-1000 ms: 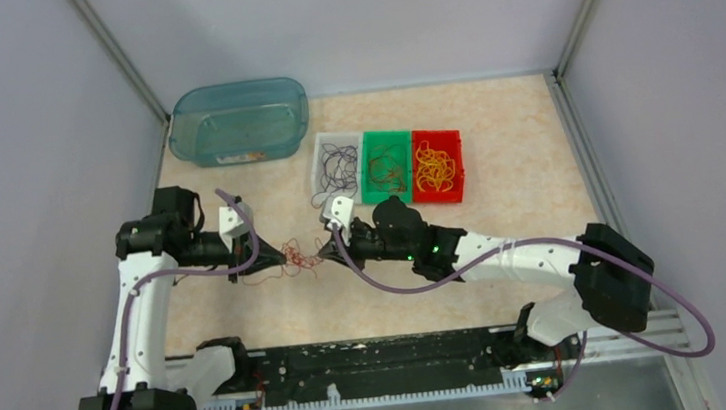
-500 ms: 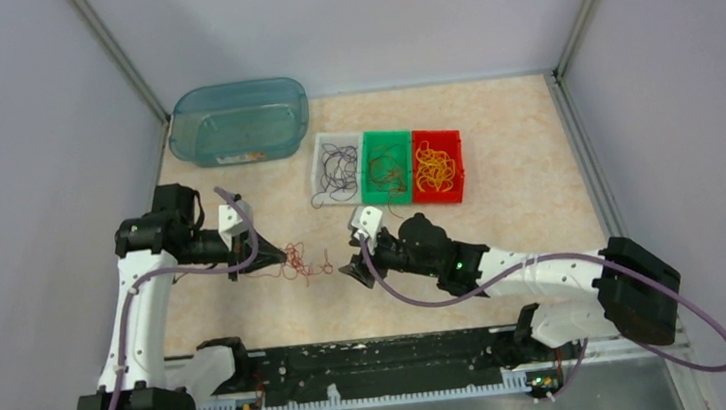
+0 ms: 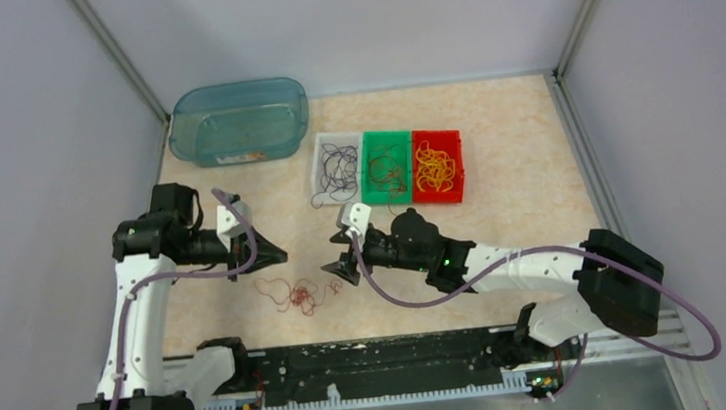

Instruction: Untangle the cables

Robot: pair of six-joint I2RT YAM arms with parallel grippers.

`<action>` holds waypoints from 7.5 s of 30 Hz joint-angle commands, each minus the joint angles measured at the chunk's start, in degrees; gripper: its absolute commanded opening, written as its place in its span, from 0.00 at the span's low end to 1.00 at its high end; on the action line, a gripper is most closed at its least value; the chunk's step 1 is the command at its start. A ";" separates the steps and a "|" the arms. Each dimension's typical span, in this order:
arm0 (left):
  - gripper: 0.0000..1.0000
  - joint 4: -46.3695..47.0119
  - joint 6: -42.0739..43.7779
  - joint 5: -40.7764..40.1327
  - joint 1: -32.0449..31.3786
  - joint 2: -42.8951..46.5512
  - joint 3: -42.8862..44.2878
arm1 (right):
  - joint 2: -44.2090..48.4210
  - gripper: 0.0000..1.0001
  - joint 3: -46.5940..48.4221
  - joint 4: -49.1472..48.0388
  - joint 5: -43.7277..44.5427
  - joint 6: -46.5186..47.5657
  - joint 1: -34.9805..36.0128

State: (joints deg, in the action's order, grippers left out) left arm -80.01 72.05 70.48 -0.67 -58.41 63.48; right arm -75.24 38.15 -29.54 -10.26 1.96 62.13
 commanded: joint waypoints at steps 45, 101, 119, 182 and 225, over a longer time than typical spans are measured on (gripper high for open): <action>0.50 22.94 17.27 -25.31 -0.37 10.54 -25.39 | -22.62 0.39 12.86 12.69 7.31 -30.36 2.66; 0.52 46.83 -23.84 0.16 -0.41 18.00 -23.20 | 0.35 0.00 16.62 -0.20 -0.33 -27.18 -0.80; 0.50 69.58 -47.95 -5.10 -0.38 27.32 -26.79 | 2.83 0.00 28.57 5.25 -2.22 -25.14 -0.87; 0.72 84.29 -72.77 -5.64 -0.40 28.48 -33.13 | 5.55 0.00 37.41 0.26 4.52 -25.40 -3.51; 0.00 99.03 -94.65 3.98 -0.40 17.59 -12.20 | 11.31 0.60 19.50 7.69 -17.67 -14.69 -11.81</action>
State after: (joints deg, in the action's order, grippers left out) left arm 17.78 -23.38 72.10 -0.89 -41.15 49.56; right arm -63.35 53.34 -20.71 -18.96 -15.35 50.81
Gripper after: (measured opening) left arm 0.009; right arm 0.591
